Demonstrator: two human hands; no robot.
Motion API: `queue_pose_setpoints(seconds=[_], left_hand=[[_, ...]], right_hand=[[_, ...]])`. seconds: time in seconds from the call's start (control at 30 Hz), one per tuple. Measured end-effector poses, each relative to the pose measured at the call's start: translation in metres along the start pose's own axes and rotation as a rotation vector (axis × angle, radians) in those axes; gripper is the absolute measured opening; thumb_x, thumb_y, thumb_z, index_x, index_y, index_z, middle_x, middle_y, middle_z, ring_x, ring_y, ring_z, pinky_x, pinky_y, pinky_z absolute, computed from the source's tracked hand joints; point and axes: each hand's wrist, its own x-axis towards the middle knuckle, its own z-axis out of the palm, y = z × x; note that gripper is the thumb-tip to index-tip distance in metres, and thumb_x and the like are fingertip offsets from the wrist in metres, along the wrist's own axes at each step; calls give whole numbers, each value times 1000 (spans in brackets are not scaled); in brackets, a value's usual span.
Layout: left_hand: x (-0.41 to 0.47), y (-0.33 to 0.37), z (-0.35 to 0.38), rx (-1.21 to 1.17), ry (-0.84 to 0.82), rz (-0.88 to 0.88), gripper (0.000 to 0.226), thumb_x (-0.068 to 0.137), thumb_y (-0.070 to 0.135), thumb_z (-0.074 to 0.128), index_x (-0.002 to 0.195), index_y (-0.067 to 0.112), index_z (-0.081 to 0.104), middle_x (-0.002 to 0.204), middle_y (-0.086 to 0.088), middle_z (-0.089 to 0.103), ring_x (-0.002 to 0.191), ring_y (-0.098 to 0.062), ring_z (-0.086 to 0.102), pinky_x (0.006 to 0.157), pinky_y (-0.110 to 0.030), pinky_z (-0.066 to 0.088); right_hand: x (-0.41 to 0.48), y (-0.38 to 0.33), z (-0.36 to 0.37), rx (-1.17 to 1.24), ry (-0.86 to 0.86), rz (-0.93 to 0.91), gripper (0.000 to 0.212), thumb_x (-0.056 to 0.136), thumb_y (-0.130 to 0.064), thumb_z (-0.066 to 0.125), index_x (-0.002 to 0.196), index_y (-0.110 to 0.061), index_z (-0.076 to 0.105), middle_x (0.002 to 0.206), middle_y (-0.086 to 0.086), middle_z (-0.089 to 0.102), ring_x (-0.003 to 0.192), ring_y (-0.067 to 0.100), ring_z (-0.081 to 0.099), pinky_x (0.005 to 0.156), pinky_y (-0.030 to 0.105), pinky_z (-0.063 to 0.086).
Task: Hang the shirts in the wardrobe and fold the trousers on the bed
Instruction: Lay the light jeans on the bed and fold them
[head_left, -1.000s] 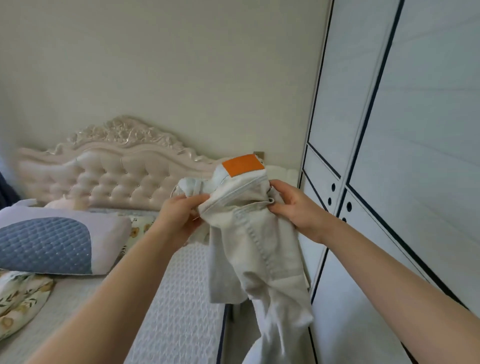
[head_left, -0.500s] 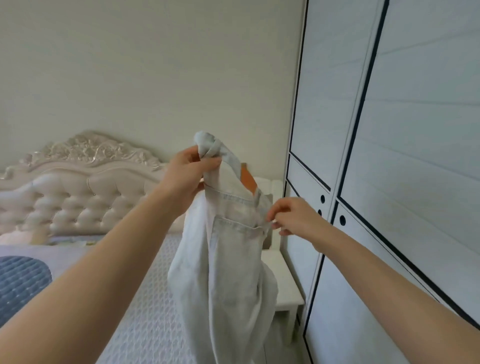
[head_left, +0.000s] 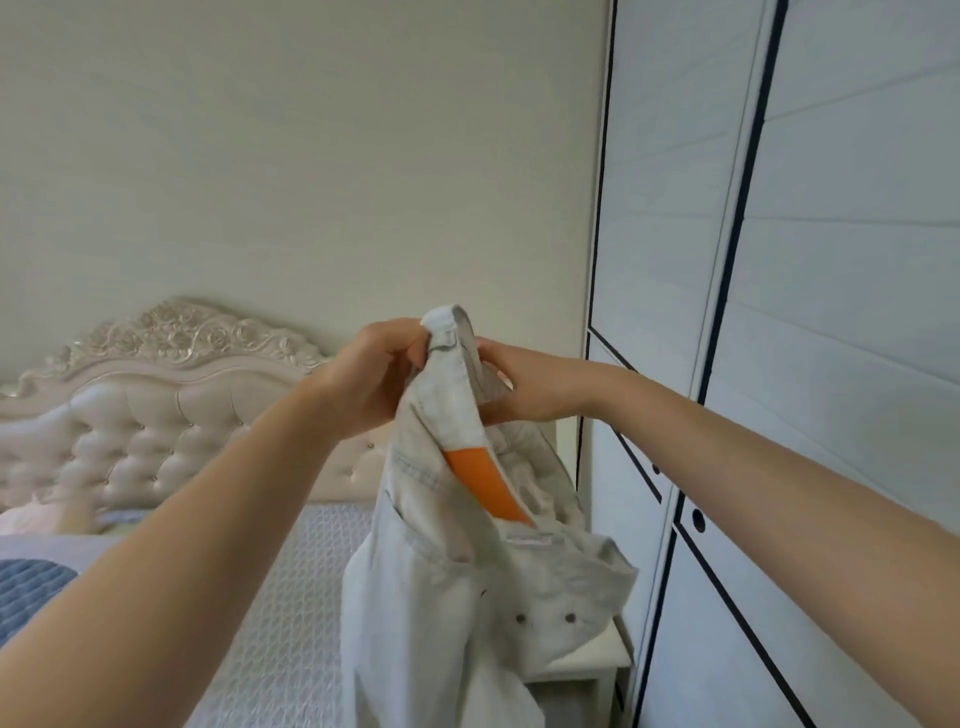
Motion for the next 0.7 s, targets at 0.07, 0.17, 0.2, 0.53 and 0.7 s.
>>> queue_pose_setpoints(seconds=[0.07, 0.17, 0.2, 0.53, 0.7], left_hand=[[17, 5, 3, 4, 7, 22, 15, 49, 5, 39, 43, 19, 40, 52, 3, 34, 47, -13, 33, 44, -21, 30], [42, 15, 3, 29, 86, 50, 14, 48, 5, 40, 44, 18, 39, 53, 1, 33, 48, -14, 31, 43, -21, 28], [51, 19, 0, 63, 126, 61, 12, 48, 5, 40, 46, 17, 38, 55, 0, 31, 50, -14, 29, 45, -23, 25], [115, 12, -32, 597, 216, 93, 18, 80, 5, 54, 90, 0, 68, 81, -18, 62, 80, -22, 58, 78, -37, 48], [140, -25, -25, 784, 178, 121, 23, 84, -21, 46, 97, -9, 60, 83, -13, 65, 74, -13, 60, 76, -38, 49]], right_hand=[[8, 15, -9, 5, 4, 29, 35, 84, -29, 75, 114, -17, 63, 113, -1, 67, 106, 19, 63, 89, 30, 48], [14, 41, -38, -114, 82, 147, 30, 90, -32, 68, 70, -12, 58, 76, 5, 59, 71, 21, 57, 60, 26, 41], [16, 47, -50, -132, 130, 172, 37, 91, -31, 65, 63, -13, 50, 68, 3, 52, 61, 17, 50, 54, 25, 35], [56, 68, -143, 377, 482, 191, 13, 70, -11, 79, 78, -15, 70, 63, -3, 62, 53, 7, 57, 41, 10, 38], [85, 64, -148, 543, 608, 124, 27, 72, 1, 69, 95, -13, 68, 82, 2, 63, 73, 14, 61, 58, 20, 49]])
